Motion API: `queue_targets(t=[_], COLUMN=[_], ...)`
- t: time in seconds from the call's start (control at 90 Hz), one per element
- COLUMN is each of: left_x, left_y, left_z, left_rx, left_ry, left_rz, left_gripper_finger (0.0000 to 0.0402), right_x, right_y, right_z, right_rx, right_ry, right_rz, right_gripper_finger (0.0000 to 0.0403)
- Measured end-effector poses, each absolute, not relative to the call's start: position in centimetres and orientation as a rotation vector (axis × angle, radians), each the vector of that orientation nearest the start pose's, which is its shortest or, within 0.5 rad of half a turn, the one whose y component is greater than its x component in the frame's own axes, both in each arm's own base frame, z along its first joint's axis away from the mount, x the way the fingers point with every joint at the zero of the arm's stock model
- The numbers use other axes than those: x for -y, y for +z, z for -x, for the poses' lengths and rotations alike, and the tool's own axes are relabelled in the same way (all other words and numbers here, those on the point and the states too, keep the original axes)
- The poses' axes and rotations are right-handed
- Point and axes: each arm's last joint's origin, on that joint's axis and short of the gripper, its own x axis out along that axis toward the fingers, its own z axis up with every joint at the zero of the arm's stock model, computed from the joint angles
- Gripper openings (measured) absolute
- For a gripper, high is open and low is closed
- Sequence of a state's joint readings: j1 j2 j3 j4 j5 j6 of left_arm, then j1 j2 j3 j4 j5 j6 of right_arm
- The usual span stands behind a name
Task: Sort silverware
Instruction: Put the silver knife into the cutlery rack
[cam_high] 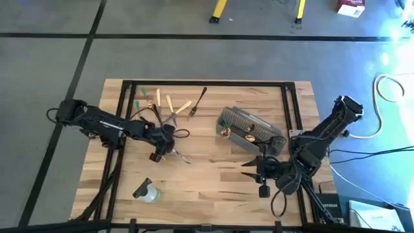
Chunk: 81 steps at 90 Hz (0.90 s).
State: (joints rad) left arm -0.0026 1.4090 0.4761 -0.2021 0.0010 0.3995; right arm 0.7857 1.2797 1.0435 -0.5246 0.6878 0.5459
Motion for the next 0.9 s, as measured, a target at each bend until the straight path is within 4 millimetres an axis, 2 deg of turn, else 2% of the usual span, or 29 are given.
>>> queue_targets(t=[0.311, 0.656, 0.9], left_x=[0.1, 0.3, 0.3], left_y=[10.7, 9.7, 9.4], left_z=[-21.1, -20.4, -20.5], left_rx=[-0.992, -0.924, -0.862], left_ry=[-0.290, -0.317, -0.301], left_rz=[-0.330, -0.286, -0.273], left_gripper_finger=[0.0175, 0.0071, 0.0042], right_x=[-16.8, -16.9, -16.9], right_y=[29.5, 29.5, 29.5], right_z=[-20.2, -20.1, -20.1], right_rx=[-0.575, -0.575, -0.575], right_ry=[-0.054, -0.051, -0.050], right_rz=[-0.007, -0.006, -0.004], right_gripper_finger=[0.0108, 0.0108, 0.0108])
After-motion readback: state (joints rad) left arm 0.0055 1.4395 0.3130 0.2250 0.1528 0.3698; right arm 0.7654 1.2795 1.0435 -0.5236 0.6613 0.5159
